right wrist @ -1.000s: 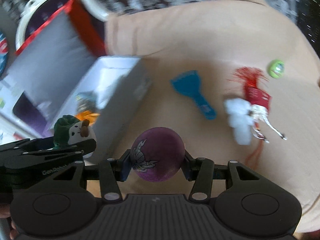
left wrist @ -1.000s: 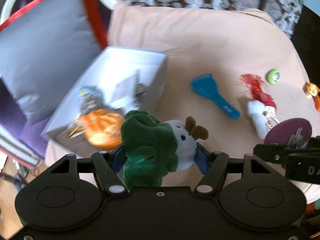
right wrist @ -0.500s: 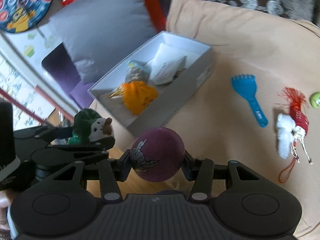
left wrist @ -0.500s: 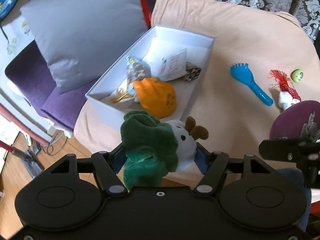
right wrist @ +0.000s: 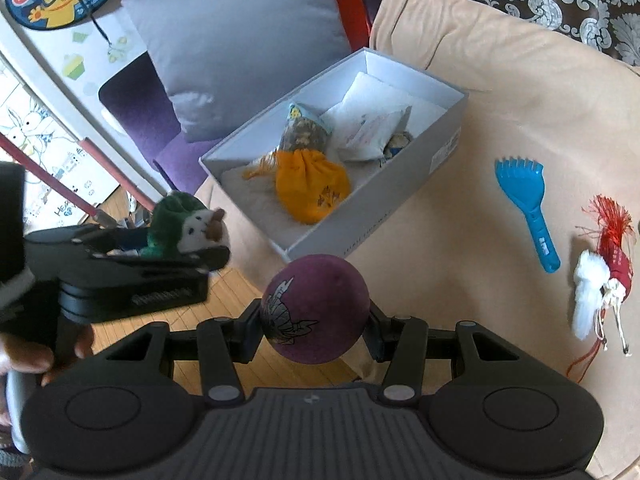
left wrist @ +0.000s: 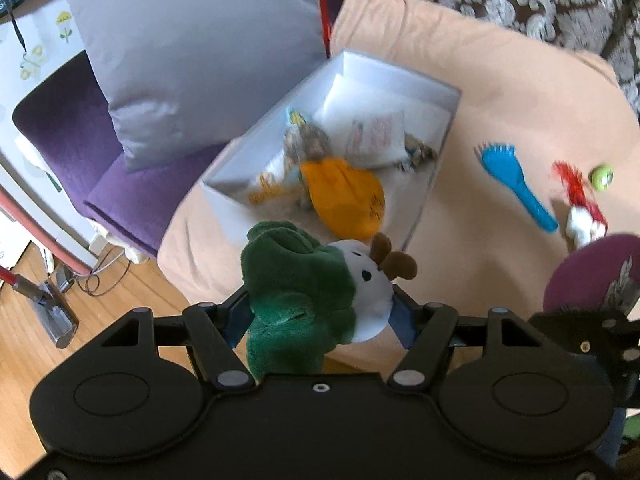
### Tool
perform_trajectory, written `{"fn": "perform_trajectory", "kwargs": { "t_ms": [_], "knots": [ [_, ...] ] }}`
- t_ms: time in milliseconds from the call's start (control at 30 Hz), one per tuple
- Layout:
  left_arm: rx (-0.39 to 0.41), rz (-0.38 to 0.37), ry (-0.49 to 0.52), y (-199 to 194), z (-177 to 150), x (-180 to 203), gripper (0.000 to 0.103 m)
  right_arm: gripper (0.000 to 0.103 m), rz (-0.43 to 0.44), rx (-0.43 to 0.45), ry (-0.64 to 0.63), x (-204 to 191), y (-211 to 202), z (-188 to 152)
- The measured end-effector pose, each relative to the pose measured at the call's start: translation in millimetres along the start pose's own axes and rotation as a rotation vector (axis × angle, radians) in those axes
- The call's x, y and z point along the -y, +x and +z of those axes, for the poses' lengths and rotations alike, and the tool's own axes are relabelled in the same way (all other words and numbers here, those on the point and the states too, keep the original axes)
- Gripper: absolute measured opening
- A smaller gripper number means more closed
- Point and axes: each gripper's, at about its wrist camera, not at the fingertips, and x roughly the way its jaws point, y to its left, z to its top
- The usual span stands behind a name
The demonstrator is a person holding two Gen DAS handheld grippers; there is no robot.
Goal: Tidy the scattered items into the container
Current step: 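Carry the green frog with the left tool while the right carries the purple ball to the box, then release the green frog into the box with the left tool while the right drops the purple ball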
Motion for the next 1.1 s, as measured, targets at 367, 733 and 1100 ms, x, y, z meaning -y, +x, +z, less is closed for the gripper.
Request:
{"fn": "perform_trajectory", "kwargs": {
  "t_ms": [367, 733, 1100],
  "knots": [
    [0.077, -0.006, -0.046, 5.4, 98.1, -12.0, 0.064, 0.051, 0.005, 0.086, 0.109, 39.0, 0.4, 96.5],
    [-0.050, 0.003, -0.068, 124.0, 180.8, 21.7, 0.064, 0.051, -0.053, 0.060, 0.178, 97.3, 85.8, 194.1],
    [-0.119, 0.010, -0.083, 193.9, 194.4, 27.5, 0.070, 0.058, -0.049, 0.040, 0.223, 134.4, 149.2, 220.7]
  ]
}}
